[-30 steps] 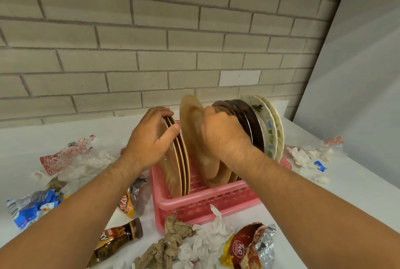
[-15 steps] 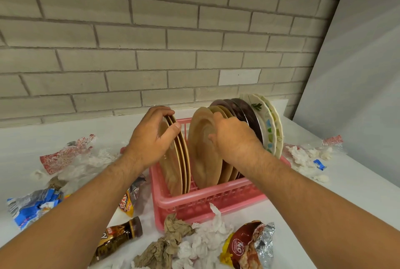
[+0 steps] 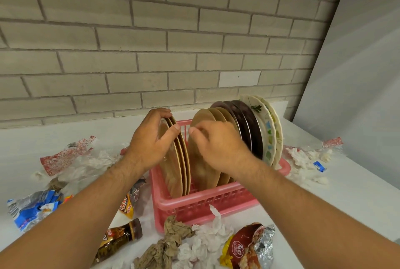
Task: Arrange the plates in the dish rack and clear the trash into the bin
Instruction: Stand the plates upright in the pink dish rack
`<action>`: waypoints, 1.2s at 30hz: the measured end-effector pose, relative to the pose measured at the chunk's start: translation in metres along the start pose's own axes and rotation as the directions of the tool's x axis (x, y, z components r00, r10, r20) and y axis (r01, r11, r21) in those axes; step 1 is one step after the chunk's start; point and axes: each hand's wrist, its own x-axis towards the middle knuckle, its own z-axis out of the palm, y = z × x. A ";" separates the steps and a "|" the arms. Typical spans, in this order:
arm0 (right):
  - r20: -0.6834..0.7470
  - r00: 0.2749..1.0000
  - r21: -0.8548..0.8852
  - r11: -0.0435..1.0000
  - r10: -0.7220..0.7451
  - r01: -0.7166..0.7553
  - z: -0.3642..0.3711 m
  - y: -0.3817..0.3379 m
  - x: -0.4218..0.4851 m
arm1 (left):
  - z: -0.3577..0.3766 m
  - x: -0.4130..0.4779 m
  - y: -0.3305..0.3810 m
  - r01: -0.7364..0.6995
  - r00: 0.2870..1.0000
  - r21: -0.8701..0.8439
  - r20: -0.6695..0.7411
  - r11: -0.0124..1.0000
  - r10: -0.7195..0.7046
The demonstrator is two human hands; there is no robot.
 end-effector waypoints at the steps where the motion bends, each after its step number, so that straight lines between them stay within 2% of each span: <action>1: 0.037 0.999 0.085 0.996 0.003 -0.006 0.008 -0.001 -0.002 | 0.000 0.000 0.000 -0.006 1.000 -0.001 -0.001 1.000 0.006; 3: 0.071 0.997 0.155 0.988 -0.027 0.015 0.019 -0.003 -0.006 | -0.002 -0.001 -0.002 -0.017 1.000 -0.007 -0.002 1.000 0.017; 7: 0.036 0.999 0.139 0.990 -0.040 0.034 0.027 -0.002 -0.006 | -0.002 -0.002 -0.008 -0.018 1.000 -0.049 -0.013 0.999 0.018; 10: 0.000 1.000 0.058 0.998 0.017 -0.017 0.025 -0.002 0.003 | -0.002 -0.003 -0.011 -0.031 0.999 -0.045 -0.034 0.999 0.030; 15: 0.100 0.994 -0.107 0.994 0.042 -0.032 0.022 -0.010 0.022 | -0.002 -0.001 -0.012 -0.051 0.999 -0.013 -0.017 0.999 0.051; 23: 0.100 0.993 -0.291 0.956 0.063 -0.031 -0.003 -0.028 0.047 | -0.007 -0.003 -0.015 -0.083 0.996 0.012 -0.037 0.997 0.083; 28: 0.064 0.993 -0.284 0.956 0.099 -0.077 -0.013 -0.020 0.057 | -0.009 -0.005 -0.015 -0.089 0.994 -0.011 -0.057 0.996 0.088; 33: -0.077 0.996 -0.287 0.956 0.042 -0.063 -0.041 -0.025 0.063 | -0.010 -0.009 -0.017 -0.086 0.995 -0.001 -0.054 0.996 0.086; 36: -0.070 0.997 -0.337 0.940 0.027 -0.049 -0.038 -0.028 0.053 | -0.009 -0.008 -0.015 -0.074 0.996 -0.004 -0.050 0.997 0.074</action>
